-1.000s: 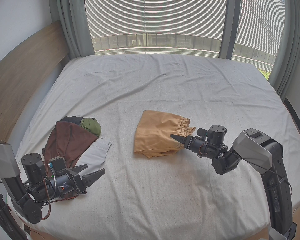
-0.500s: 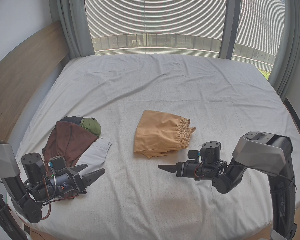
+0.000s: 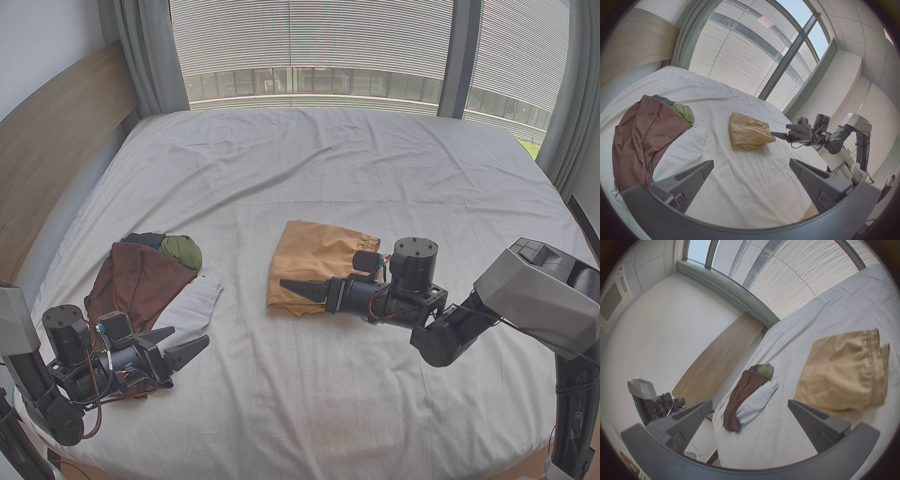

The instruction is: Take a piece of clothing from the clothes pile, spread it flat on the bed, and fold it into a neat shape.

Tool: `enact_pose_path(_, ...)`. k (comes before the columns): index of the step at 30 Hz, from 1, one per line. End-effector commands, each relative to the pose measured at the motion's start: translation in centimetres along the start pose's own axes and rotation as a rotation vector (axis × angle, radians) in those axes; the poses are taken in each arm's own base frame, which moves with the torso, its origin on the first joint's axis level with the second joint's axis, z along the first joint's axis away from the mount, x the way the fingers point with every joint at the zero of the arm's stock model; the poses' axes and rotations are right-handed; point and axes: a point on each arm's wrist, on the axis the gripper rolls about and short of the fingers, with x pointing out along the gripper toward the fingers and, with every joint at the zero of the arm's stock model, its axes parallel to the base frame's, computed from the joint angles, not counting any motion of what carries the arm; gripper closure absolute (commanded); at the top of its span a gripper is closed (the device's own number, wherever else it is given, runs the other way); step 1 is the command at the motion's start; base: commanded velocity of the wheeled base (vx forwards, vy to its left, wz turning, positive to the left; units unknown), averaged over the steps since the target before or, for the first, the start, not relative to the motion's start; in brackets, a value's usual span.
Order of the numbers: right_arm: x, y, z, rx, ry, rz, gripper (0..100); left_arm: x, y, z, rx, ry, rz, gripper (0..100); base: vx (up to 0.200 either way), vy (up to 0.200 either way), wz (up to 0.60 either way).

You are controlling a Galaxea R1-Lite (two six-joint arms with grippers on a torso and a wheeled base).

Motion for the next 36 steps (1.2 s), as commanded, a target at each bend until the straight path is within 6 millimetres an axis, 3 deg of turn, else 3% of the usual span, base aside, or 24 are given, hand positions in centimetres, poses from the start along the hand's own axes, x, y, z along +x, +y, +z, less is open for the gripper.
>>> enact_pose_path(1,0.6,-4.8,1.1,0.006,-0.066,-0.064,0,0.0,0.0,0.1,0.002,-0.003,-0.001,0,0.0,0.0,0.0)
enact_pose_path(7,0.2,-9.3,1.3,0.019,-0.103,-0.135,0,0.0,0.0,0.0,0.002,0.001,-0.007,0,0.0,0.0,0.0)
enact_pose_path(14,-0.4,-12.2,-0.3,0.052,-0.082,-0.19,0,0.0,-0.1,0.0,0.001,0.003,-0.008,0,0.0,0.0,0.0)
enact_pose_path(20,-0.5,-13.5,-1.9,0.071,-0.061,-0.223,0,0.0,-0.1,-0.1,0.0,0.006,-0.007,0,0.0,0.0,0.0)
enact_pose_path(25,-0.4,-13.6,-1.9,0.069,-0.064,-0.223,0,0.0,-0.1,-0.1,0.0,0.005,-0.009,0,0.0,0.0,0.0)
enact_pose_path(29,-0.8,-12.7,-0.9,0.055,-0.093,-0.227,0,-0.3,-0.3,0.1,0.001,-0.003,-0.014,0,0.0,0.0,0.0)
enact_pose_path(33,-2.6,-8.3,2.5,-0.007,-0.185,-0.182,0,-0.9,-1.3,1.4,0.006,-0.055,-0.079,0,0.0,0.0,0.0)
enact_pose_path(36,-5.4,-3.2,4.5,-0.046,-0.223,-0.136,0,-2.3,-2.7,2.7,-0.031,-0.095,-0.185,0,0.0,0.0,0.0)
